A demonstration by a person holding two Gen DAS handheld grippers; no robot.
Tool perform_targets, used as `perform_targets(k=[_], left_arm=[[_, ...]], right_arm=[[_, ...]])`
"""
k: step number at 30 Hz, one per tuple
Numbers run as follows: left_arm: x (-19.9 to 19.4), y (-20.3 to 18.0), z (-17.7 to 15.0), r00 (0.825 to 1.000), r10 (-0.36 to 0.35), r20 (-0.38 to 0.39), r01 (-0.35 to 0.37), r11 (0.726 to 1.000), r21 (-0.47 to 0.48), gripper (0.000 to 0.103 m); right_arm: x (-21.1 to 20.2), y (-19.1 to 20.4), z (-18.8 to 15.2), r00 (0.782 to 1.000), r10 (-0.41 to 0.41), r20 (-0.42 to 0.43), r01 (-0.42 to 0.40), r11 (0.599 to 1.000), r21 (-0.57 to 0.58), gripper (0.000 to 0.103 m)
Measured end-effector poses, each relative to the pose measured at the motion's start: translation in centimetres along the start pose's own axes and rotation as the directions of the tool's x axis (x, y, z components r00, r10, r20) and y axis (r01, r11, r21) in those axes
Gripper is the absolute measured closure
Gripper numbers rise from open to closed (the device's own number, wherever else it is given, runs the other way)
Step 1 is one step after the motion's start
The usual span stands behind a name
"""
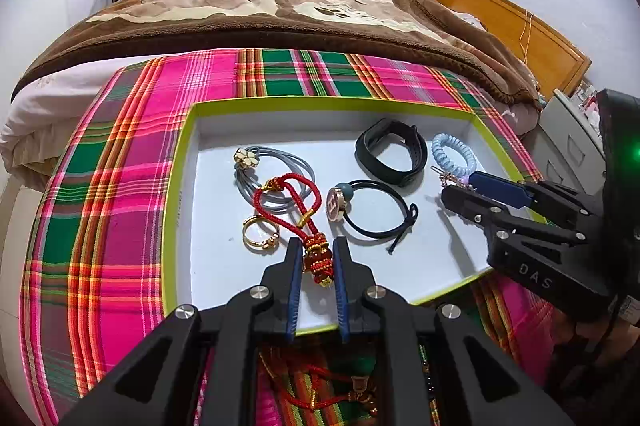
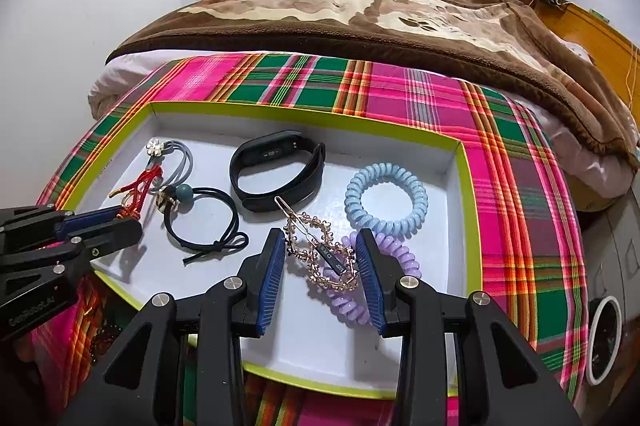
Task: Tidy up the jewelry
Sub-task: 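Carry the tassel and clip into the tray and open both grippers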
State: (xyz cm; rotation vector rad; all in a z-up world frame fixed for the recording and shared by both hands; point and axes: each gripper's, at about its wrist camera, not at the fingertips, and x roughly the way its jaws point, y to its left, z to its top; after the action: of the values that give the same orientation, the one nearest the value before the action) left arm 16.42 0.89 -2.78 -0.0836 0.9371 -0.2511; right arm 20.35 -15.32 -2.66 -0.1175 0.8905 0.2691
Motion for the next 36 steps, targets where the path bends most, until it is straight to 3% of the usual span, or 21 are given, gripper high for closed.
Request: perform_targets(k=[8,10,12,26,30,36], left_arm=[[0.0,0.2,0.2,1.000,-0.011,-0.004,0.011,1.000,-0.011,0.086],[-0.1,0.1,0.2,1.000,-0.009,-0.005,0.009,1.000,-0.013,0.083],[-0.1,0.1,0.2,1.000,-0.012,-0.003,0.012,1.000,-0.013,0.074],[-0.8,0.1,0.1,1.000,-0.015,0.008,0.015,1.000,-0.019,0.062],[-1.2,0.1,0.0,1.000,-0.018,0.012,0.018,1.000,-0.021,0.061],[-2.3,0.0,-0.1,0.999,-0.016,0.028,0.016,1.000,-0.024,0.059]], right_arm=[[0.1,0.1,0.2,1.000,-0.005,0.002,0.005,1.000,0.003,0.065],[0.1,0.0,0.2,1.000,-0.004,0.003,0.004,1.000,0.005,0.065],[0.2,0.0,0.2,1.000,-0.005,0.002,0.005,1.000,0.002,0.065],[-0.1,-0.2,0.1,1.000,0.017,0.013,-0.017,0.999,0.037,0.064],[-0.6,0.0,0.1,0.999,0.022,0.026,-0.023,0.999,0.035,0.054],[-1.5,0.1,-0.1,0.999,0.027,0.046,-0.029,0.999,0.045,0.054]])
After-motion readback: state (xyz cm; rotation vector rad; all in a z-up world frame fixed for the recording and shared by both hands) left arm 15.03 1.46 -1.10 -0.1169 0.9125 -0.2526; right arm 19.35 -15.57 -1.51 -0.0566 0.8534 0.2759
